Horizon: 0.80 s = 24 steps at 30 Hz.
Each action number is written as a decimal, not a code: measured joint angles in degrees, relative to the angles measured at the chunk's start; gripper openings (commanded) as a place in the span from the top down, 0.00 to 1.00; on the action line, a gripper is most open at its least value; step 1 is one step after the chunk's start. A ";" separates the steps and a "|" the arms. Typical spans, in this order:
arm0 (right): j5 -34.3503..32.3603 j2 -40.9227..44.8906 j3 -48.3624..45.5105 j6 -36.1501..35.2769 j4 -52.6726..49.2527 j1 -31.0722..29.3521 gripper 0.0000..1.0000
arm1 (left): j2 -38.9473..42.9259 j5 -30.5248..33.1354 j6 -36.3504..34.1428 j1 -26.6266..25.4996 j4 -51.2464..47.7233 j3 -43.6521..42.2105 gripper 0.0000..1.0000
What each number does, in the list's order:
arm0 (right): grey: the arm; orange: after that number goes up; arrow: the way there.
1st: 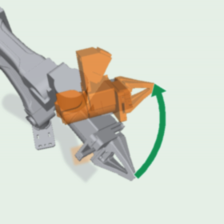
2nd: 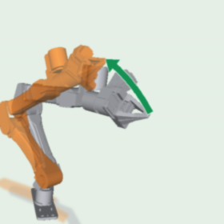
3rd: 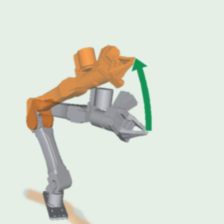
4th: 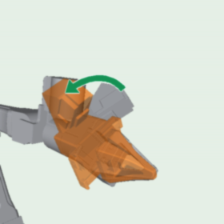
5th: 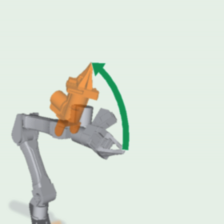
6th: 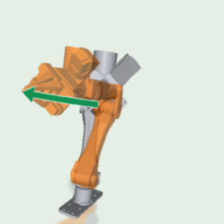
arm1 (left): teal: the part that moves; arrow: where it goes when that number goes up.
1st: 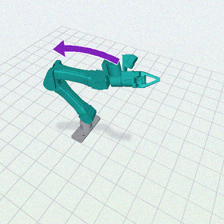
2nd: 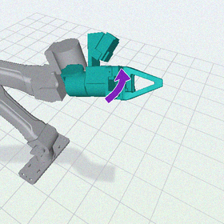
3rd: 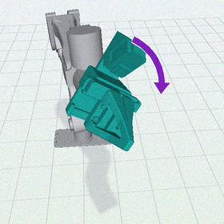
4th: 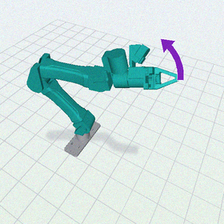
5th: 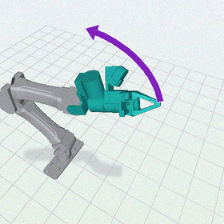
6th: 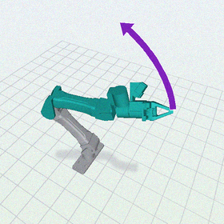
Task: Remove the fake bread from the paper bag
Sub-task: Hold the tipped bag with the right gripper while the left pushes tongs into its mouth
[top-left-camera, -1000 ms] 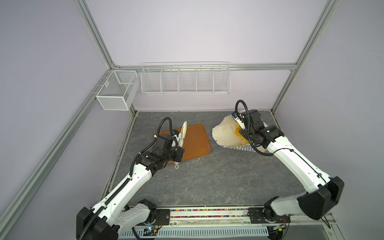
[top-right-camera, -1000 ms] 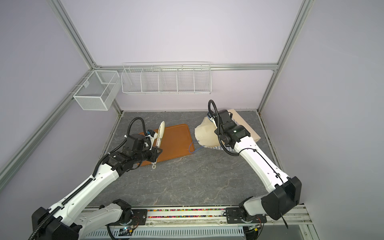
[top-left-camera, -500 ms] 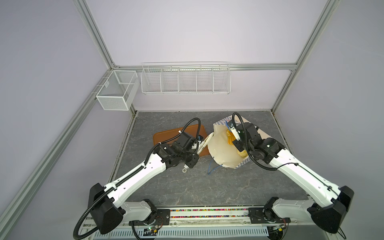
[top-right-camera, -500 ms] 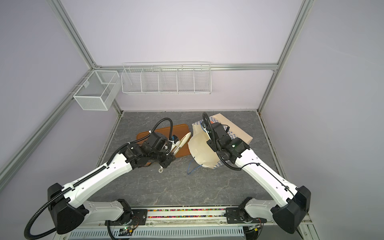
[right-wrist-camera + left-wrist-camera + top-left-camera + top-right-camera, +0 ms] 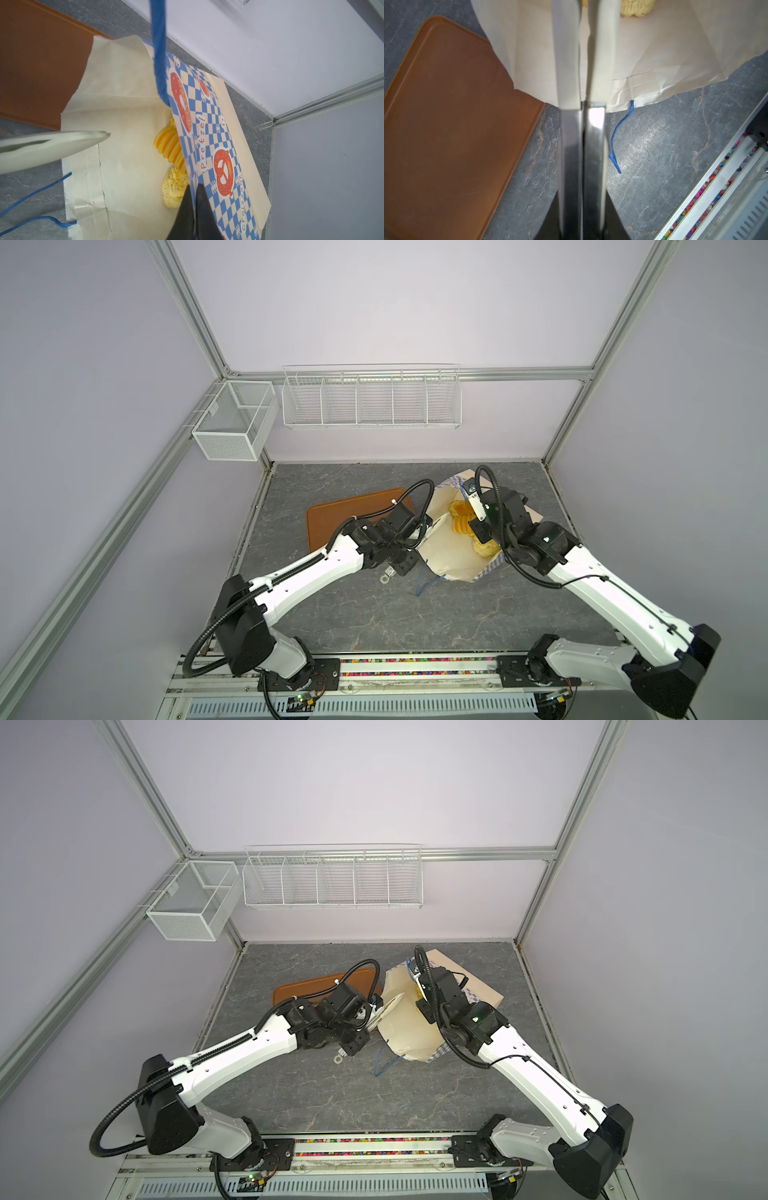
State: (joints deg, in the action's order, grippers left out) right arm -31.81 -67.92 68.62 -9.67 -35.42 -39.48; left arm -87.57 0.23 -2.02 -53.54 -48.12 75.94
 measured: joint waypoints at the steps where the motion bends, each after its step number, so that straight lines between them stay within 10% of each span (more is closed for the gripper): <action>1: 0.17 0.11 -0.20 0.13 0.09 0.00 0.93 | -1.46 -0.02 0.02 0.00 -0.28 1.36 0.83; 24: 1.90 2.03 -2.78 0.72 3.41 0.02 0.93 | -13.70 -1.36 2.56 0.00 1.18 11.80 0.74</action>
State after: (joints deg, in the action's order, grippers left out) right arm -29.91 -65.89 65.84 -8.95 -32.01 -39.46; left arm -101.27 -1.13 0.54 -53.54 -46.94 87.74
